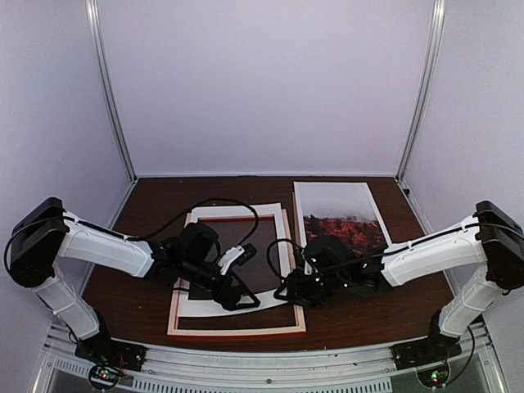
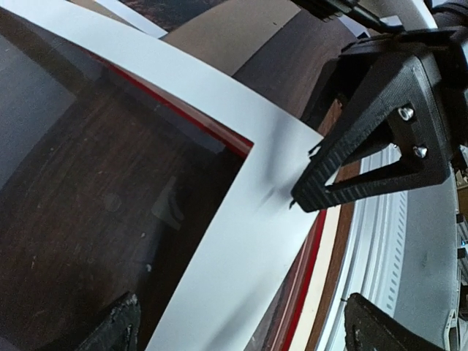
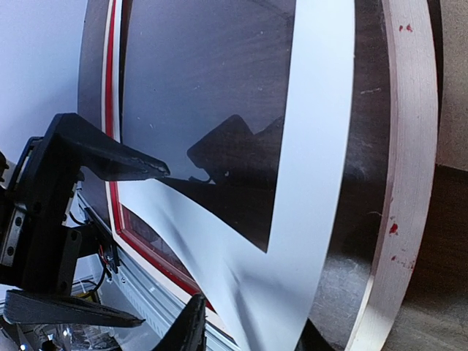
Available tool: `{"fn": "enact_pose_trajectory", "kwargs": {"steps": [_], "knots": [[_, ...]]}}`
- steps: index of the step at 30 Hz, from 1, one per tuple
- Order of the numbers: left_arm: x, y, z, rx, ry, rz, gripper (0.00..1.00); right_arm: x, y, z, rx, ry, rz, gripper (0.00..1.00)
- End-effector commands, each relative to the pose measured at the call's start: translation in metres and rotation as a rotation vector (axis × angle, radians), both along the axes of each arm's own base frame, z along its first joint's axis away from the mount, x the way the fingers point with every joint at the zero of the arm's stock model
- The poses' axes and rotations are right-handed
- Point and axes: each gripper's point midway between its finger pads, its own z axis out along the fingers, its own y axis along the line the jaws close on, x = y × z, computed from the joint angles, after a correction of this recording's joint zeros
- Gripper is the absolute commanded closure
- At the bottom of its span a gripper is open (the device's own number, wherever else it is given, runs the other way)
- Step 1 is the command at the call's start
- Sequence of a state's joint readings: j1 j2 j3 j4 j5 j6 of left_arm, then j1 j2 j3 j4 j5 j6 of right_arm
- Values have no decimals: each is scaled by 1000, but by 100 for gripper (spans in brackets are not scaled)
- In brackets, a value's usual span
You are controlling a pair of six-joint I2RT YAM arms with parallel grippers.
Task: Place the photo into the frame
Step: Place the mat board on the glass panel.
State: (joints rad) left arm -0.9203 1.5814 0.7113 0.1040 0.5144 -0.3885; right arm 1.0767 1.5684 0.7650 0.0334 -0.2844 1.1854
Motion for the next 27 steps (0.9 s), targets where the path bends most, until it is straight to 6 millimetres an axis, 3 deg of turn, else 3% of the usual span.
{"fn": "enact_pose_trajectory", "kwargs": {"steps": [1,8,19,27], "knots": [[-7,-21,12,-82,-65,-139,2,0,0,11,29,-21,-9,66],[-11,-24,-3,-69,-45,-175,2,1,-1,11,27,-23,-12,66],[-33,-24,-8,-47,-4,-218,7,3,-4,12,19,-37,-22,65],[-37,-17,-10,-19,-5,-212,8,4,-11,9,-28,-47,-24,61]]}}
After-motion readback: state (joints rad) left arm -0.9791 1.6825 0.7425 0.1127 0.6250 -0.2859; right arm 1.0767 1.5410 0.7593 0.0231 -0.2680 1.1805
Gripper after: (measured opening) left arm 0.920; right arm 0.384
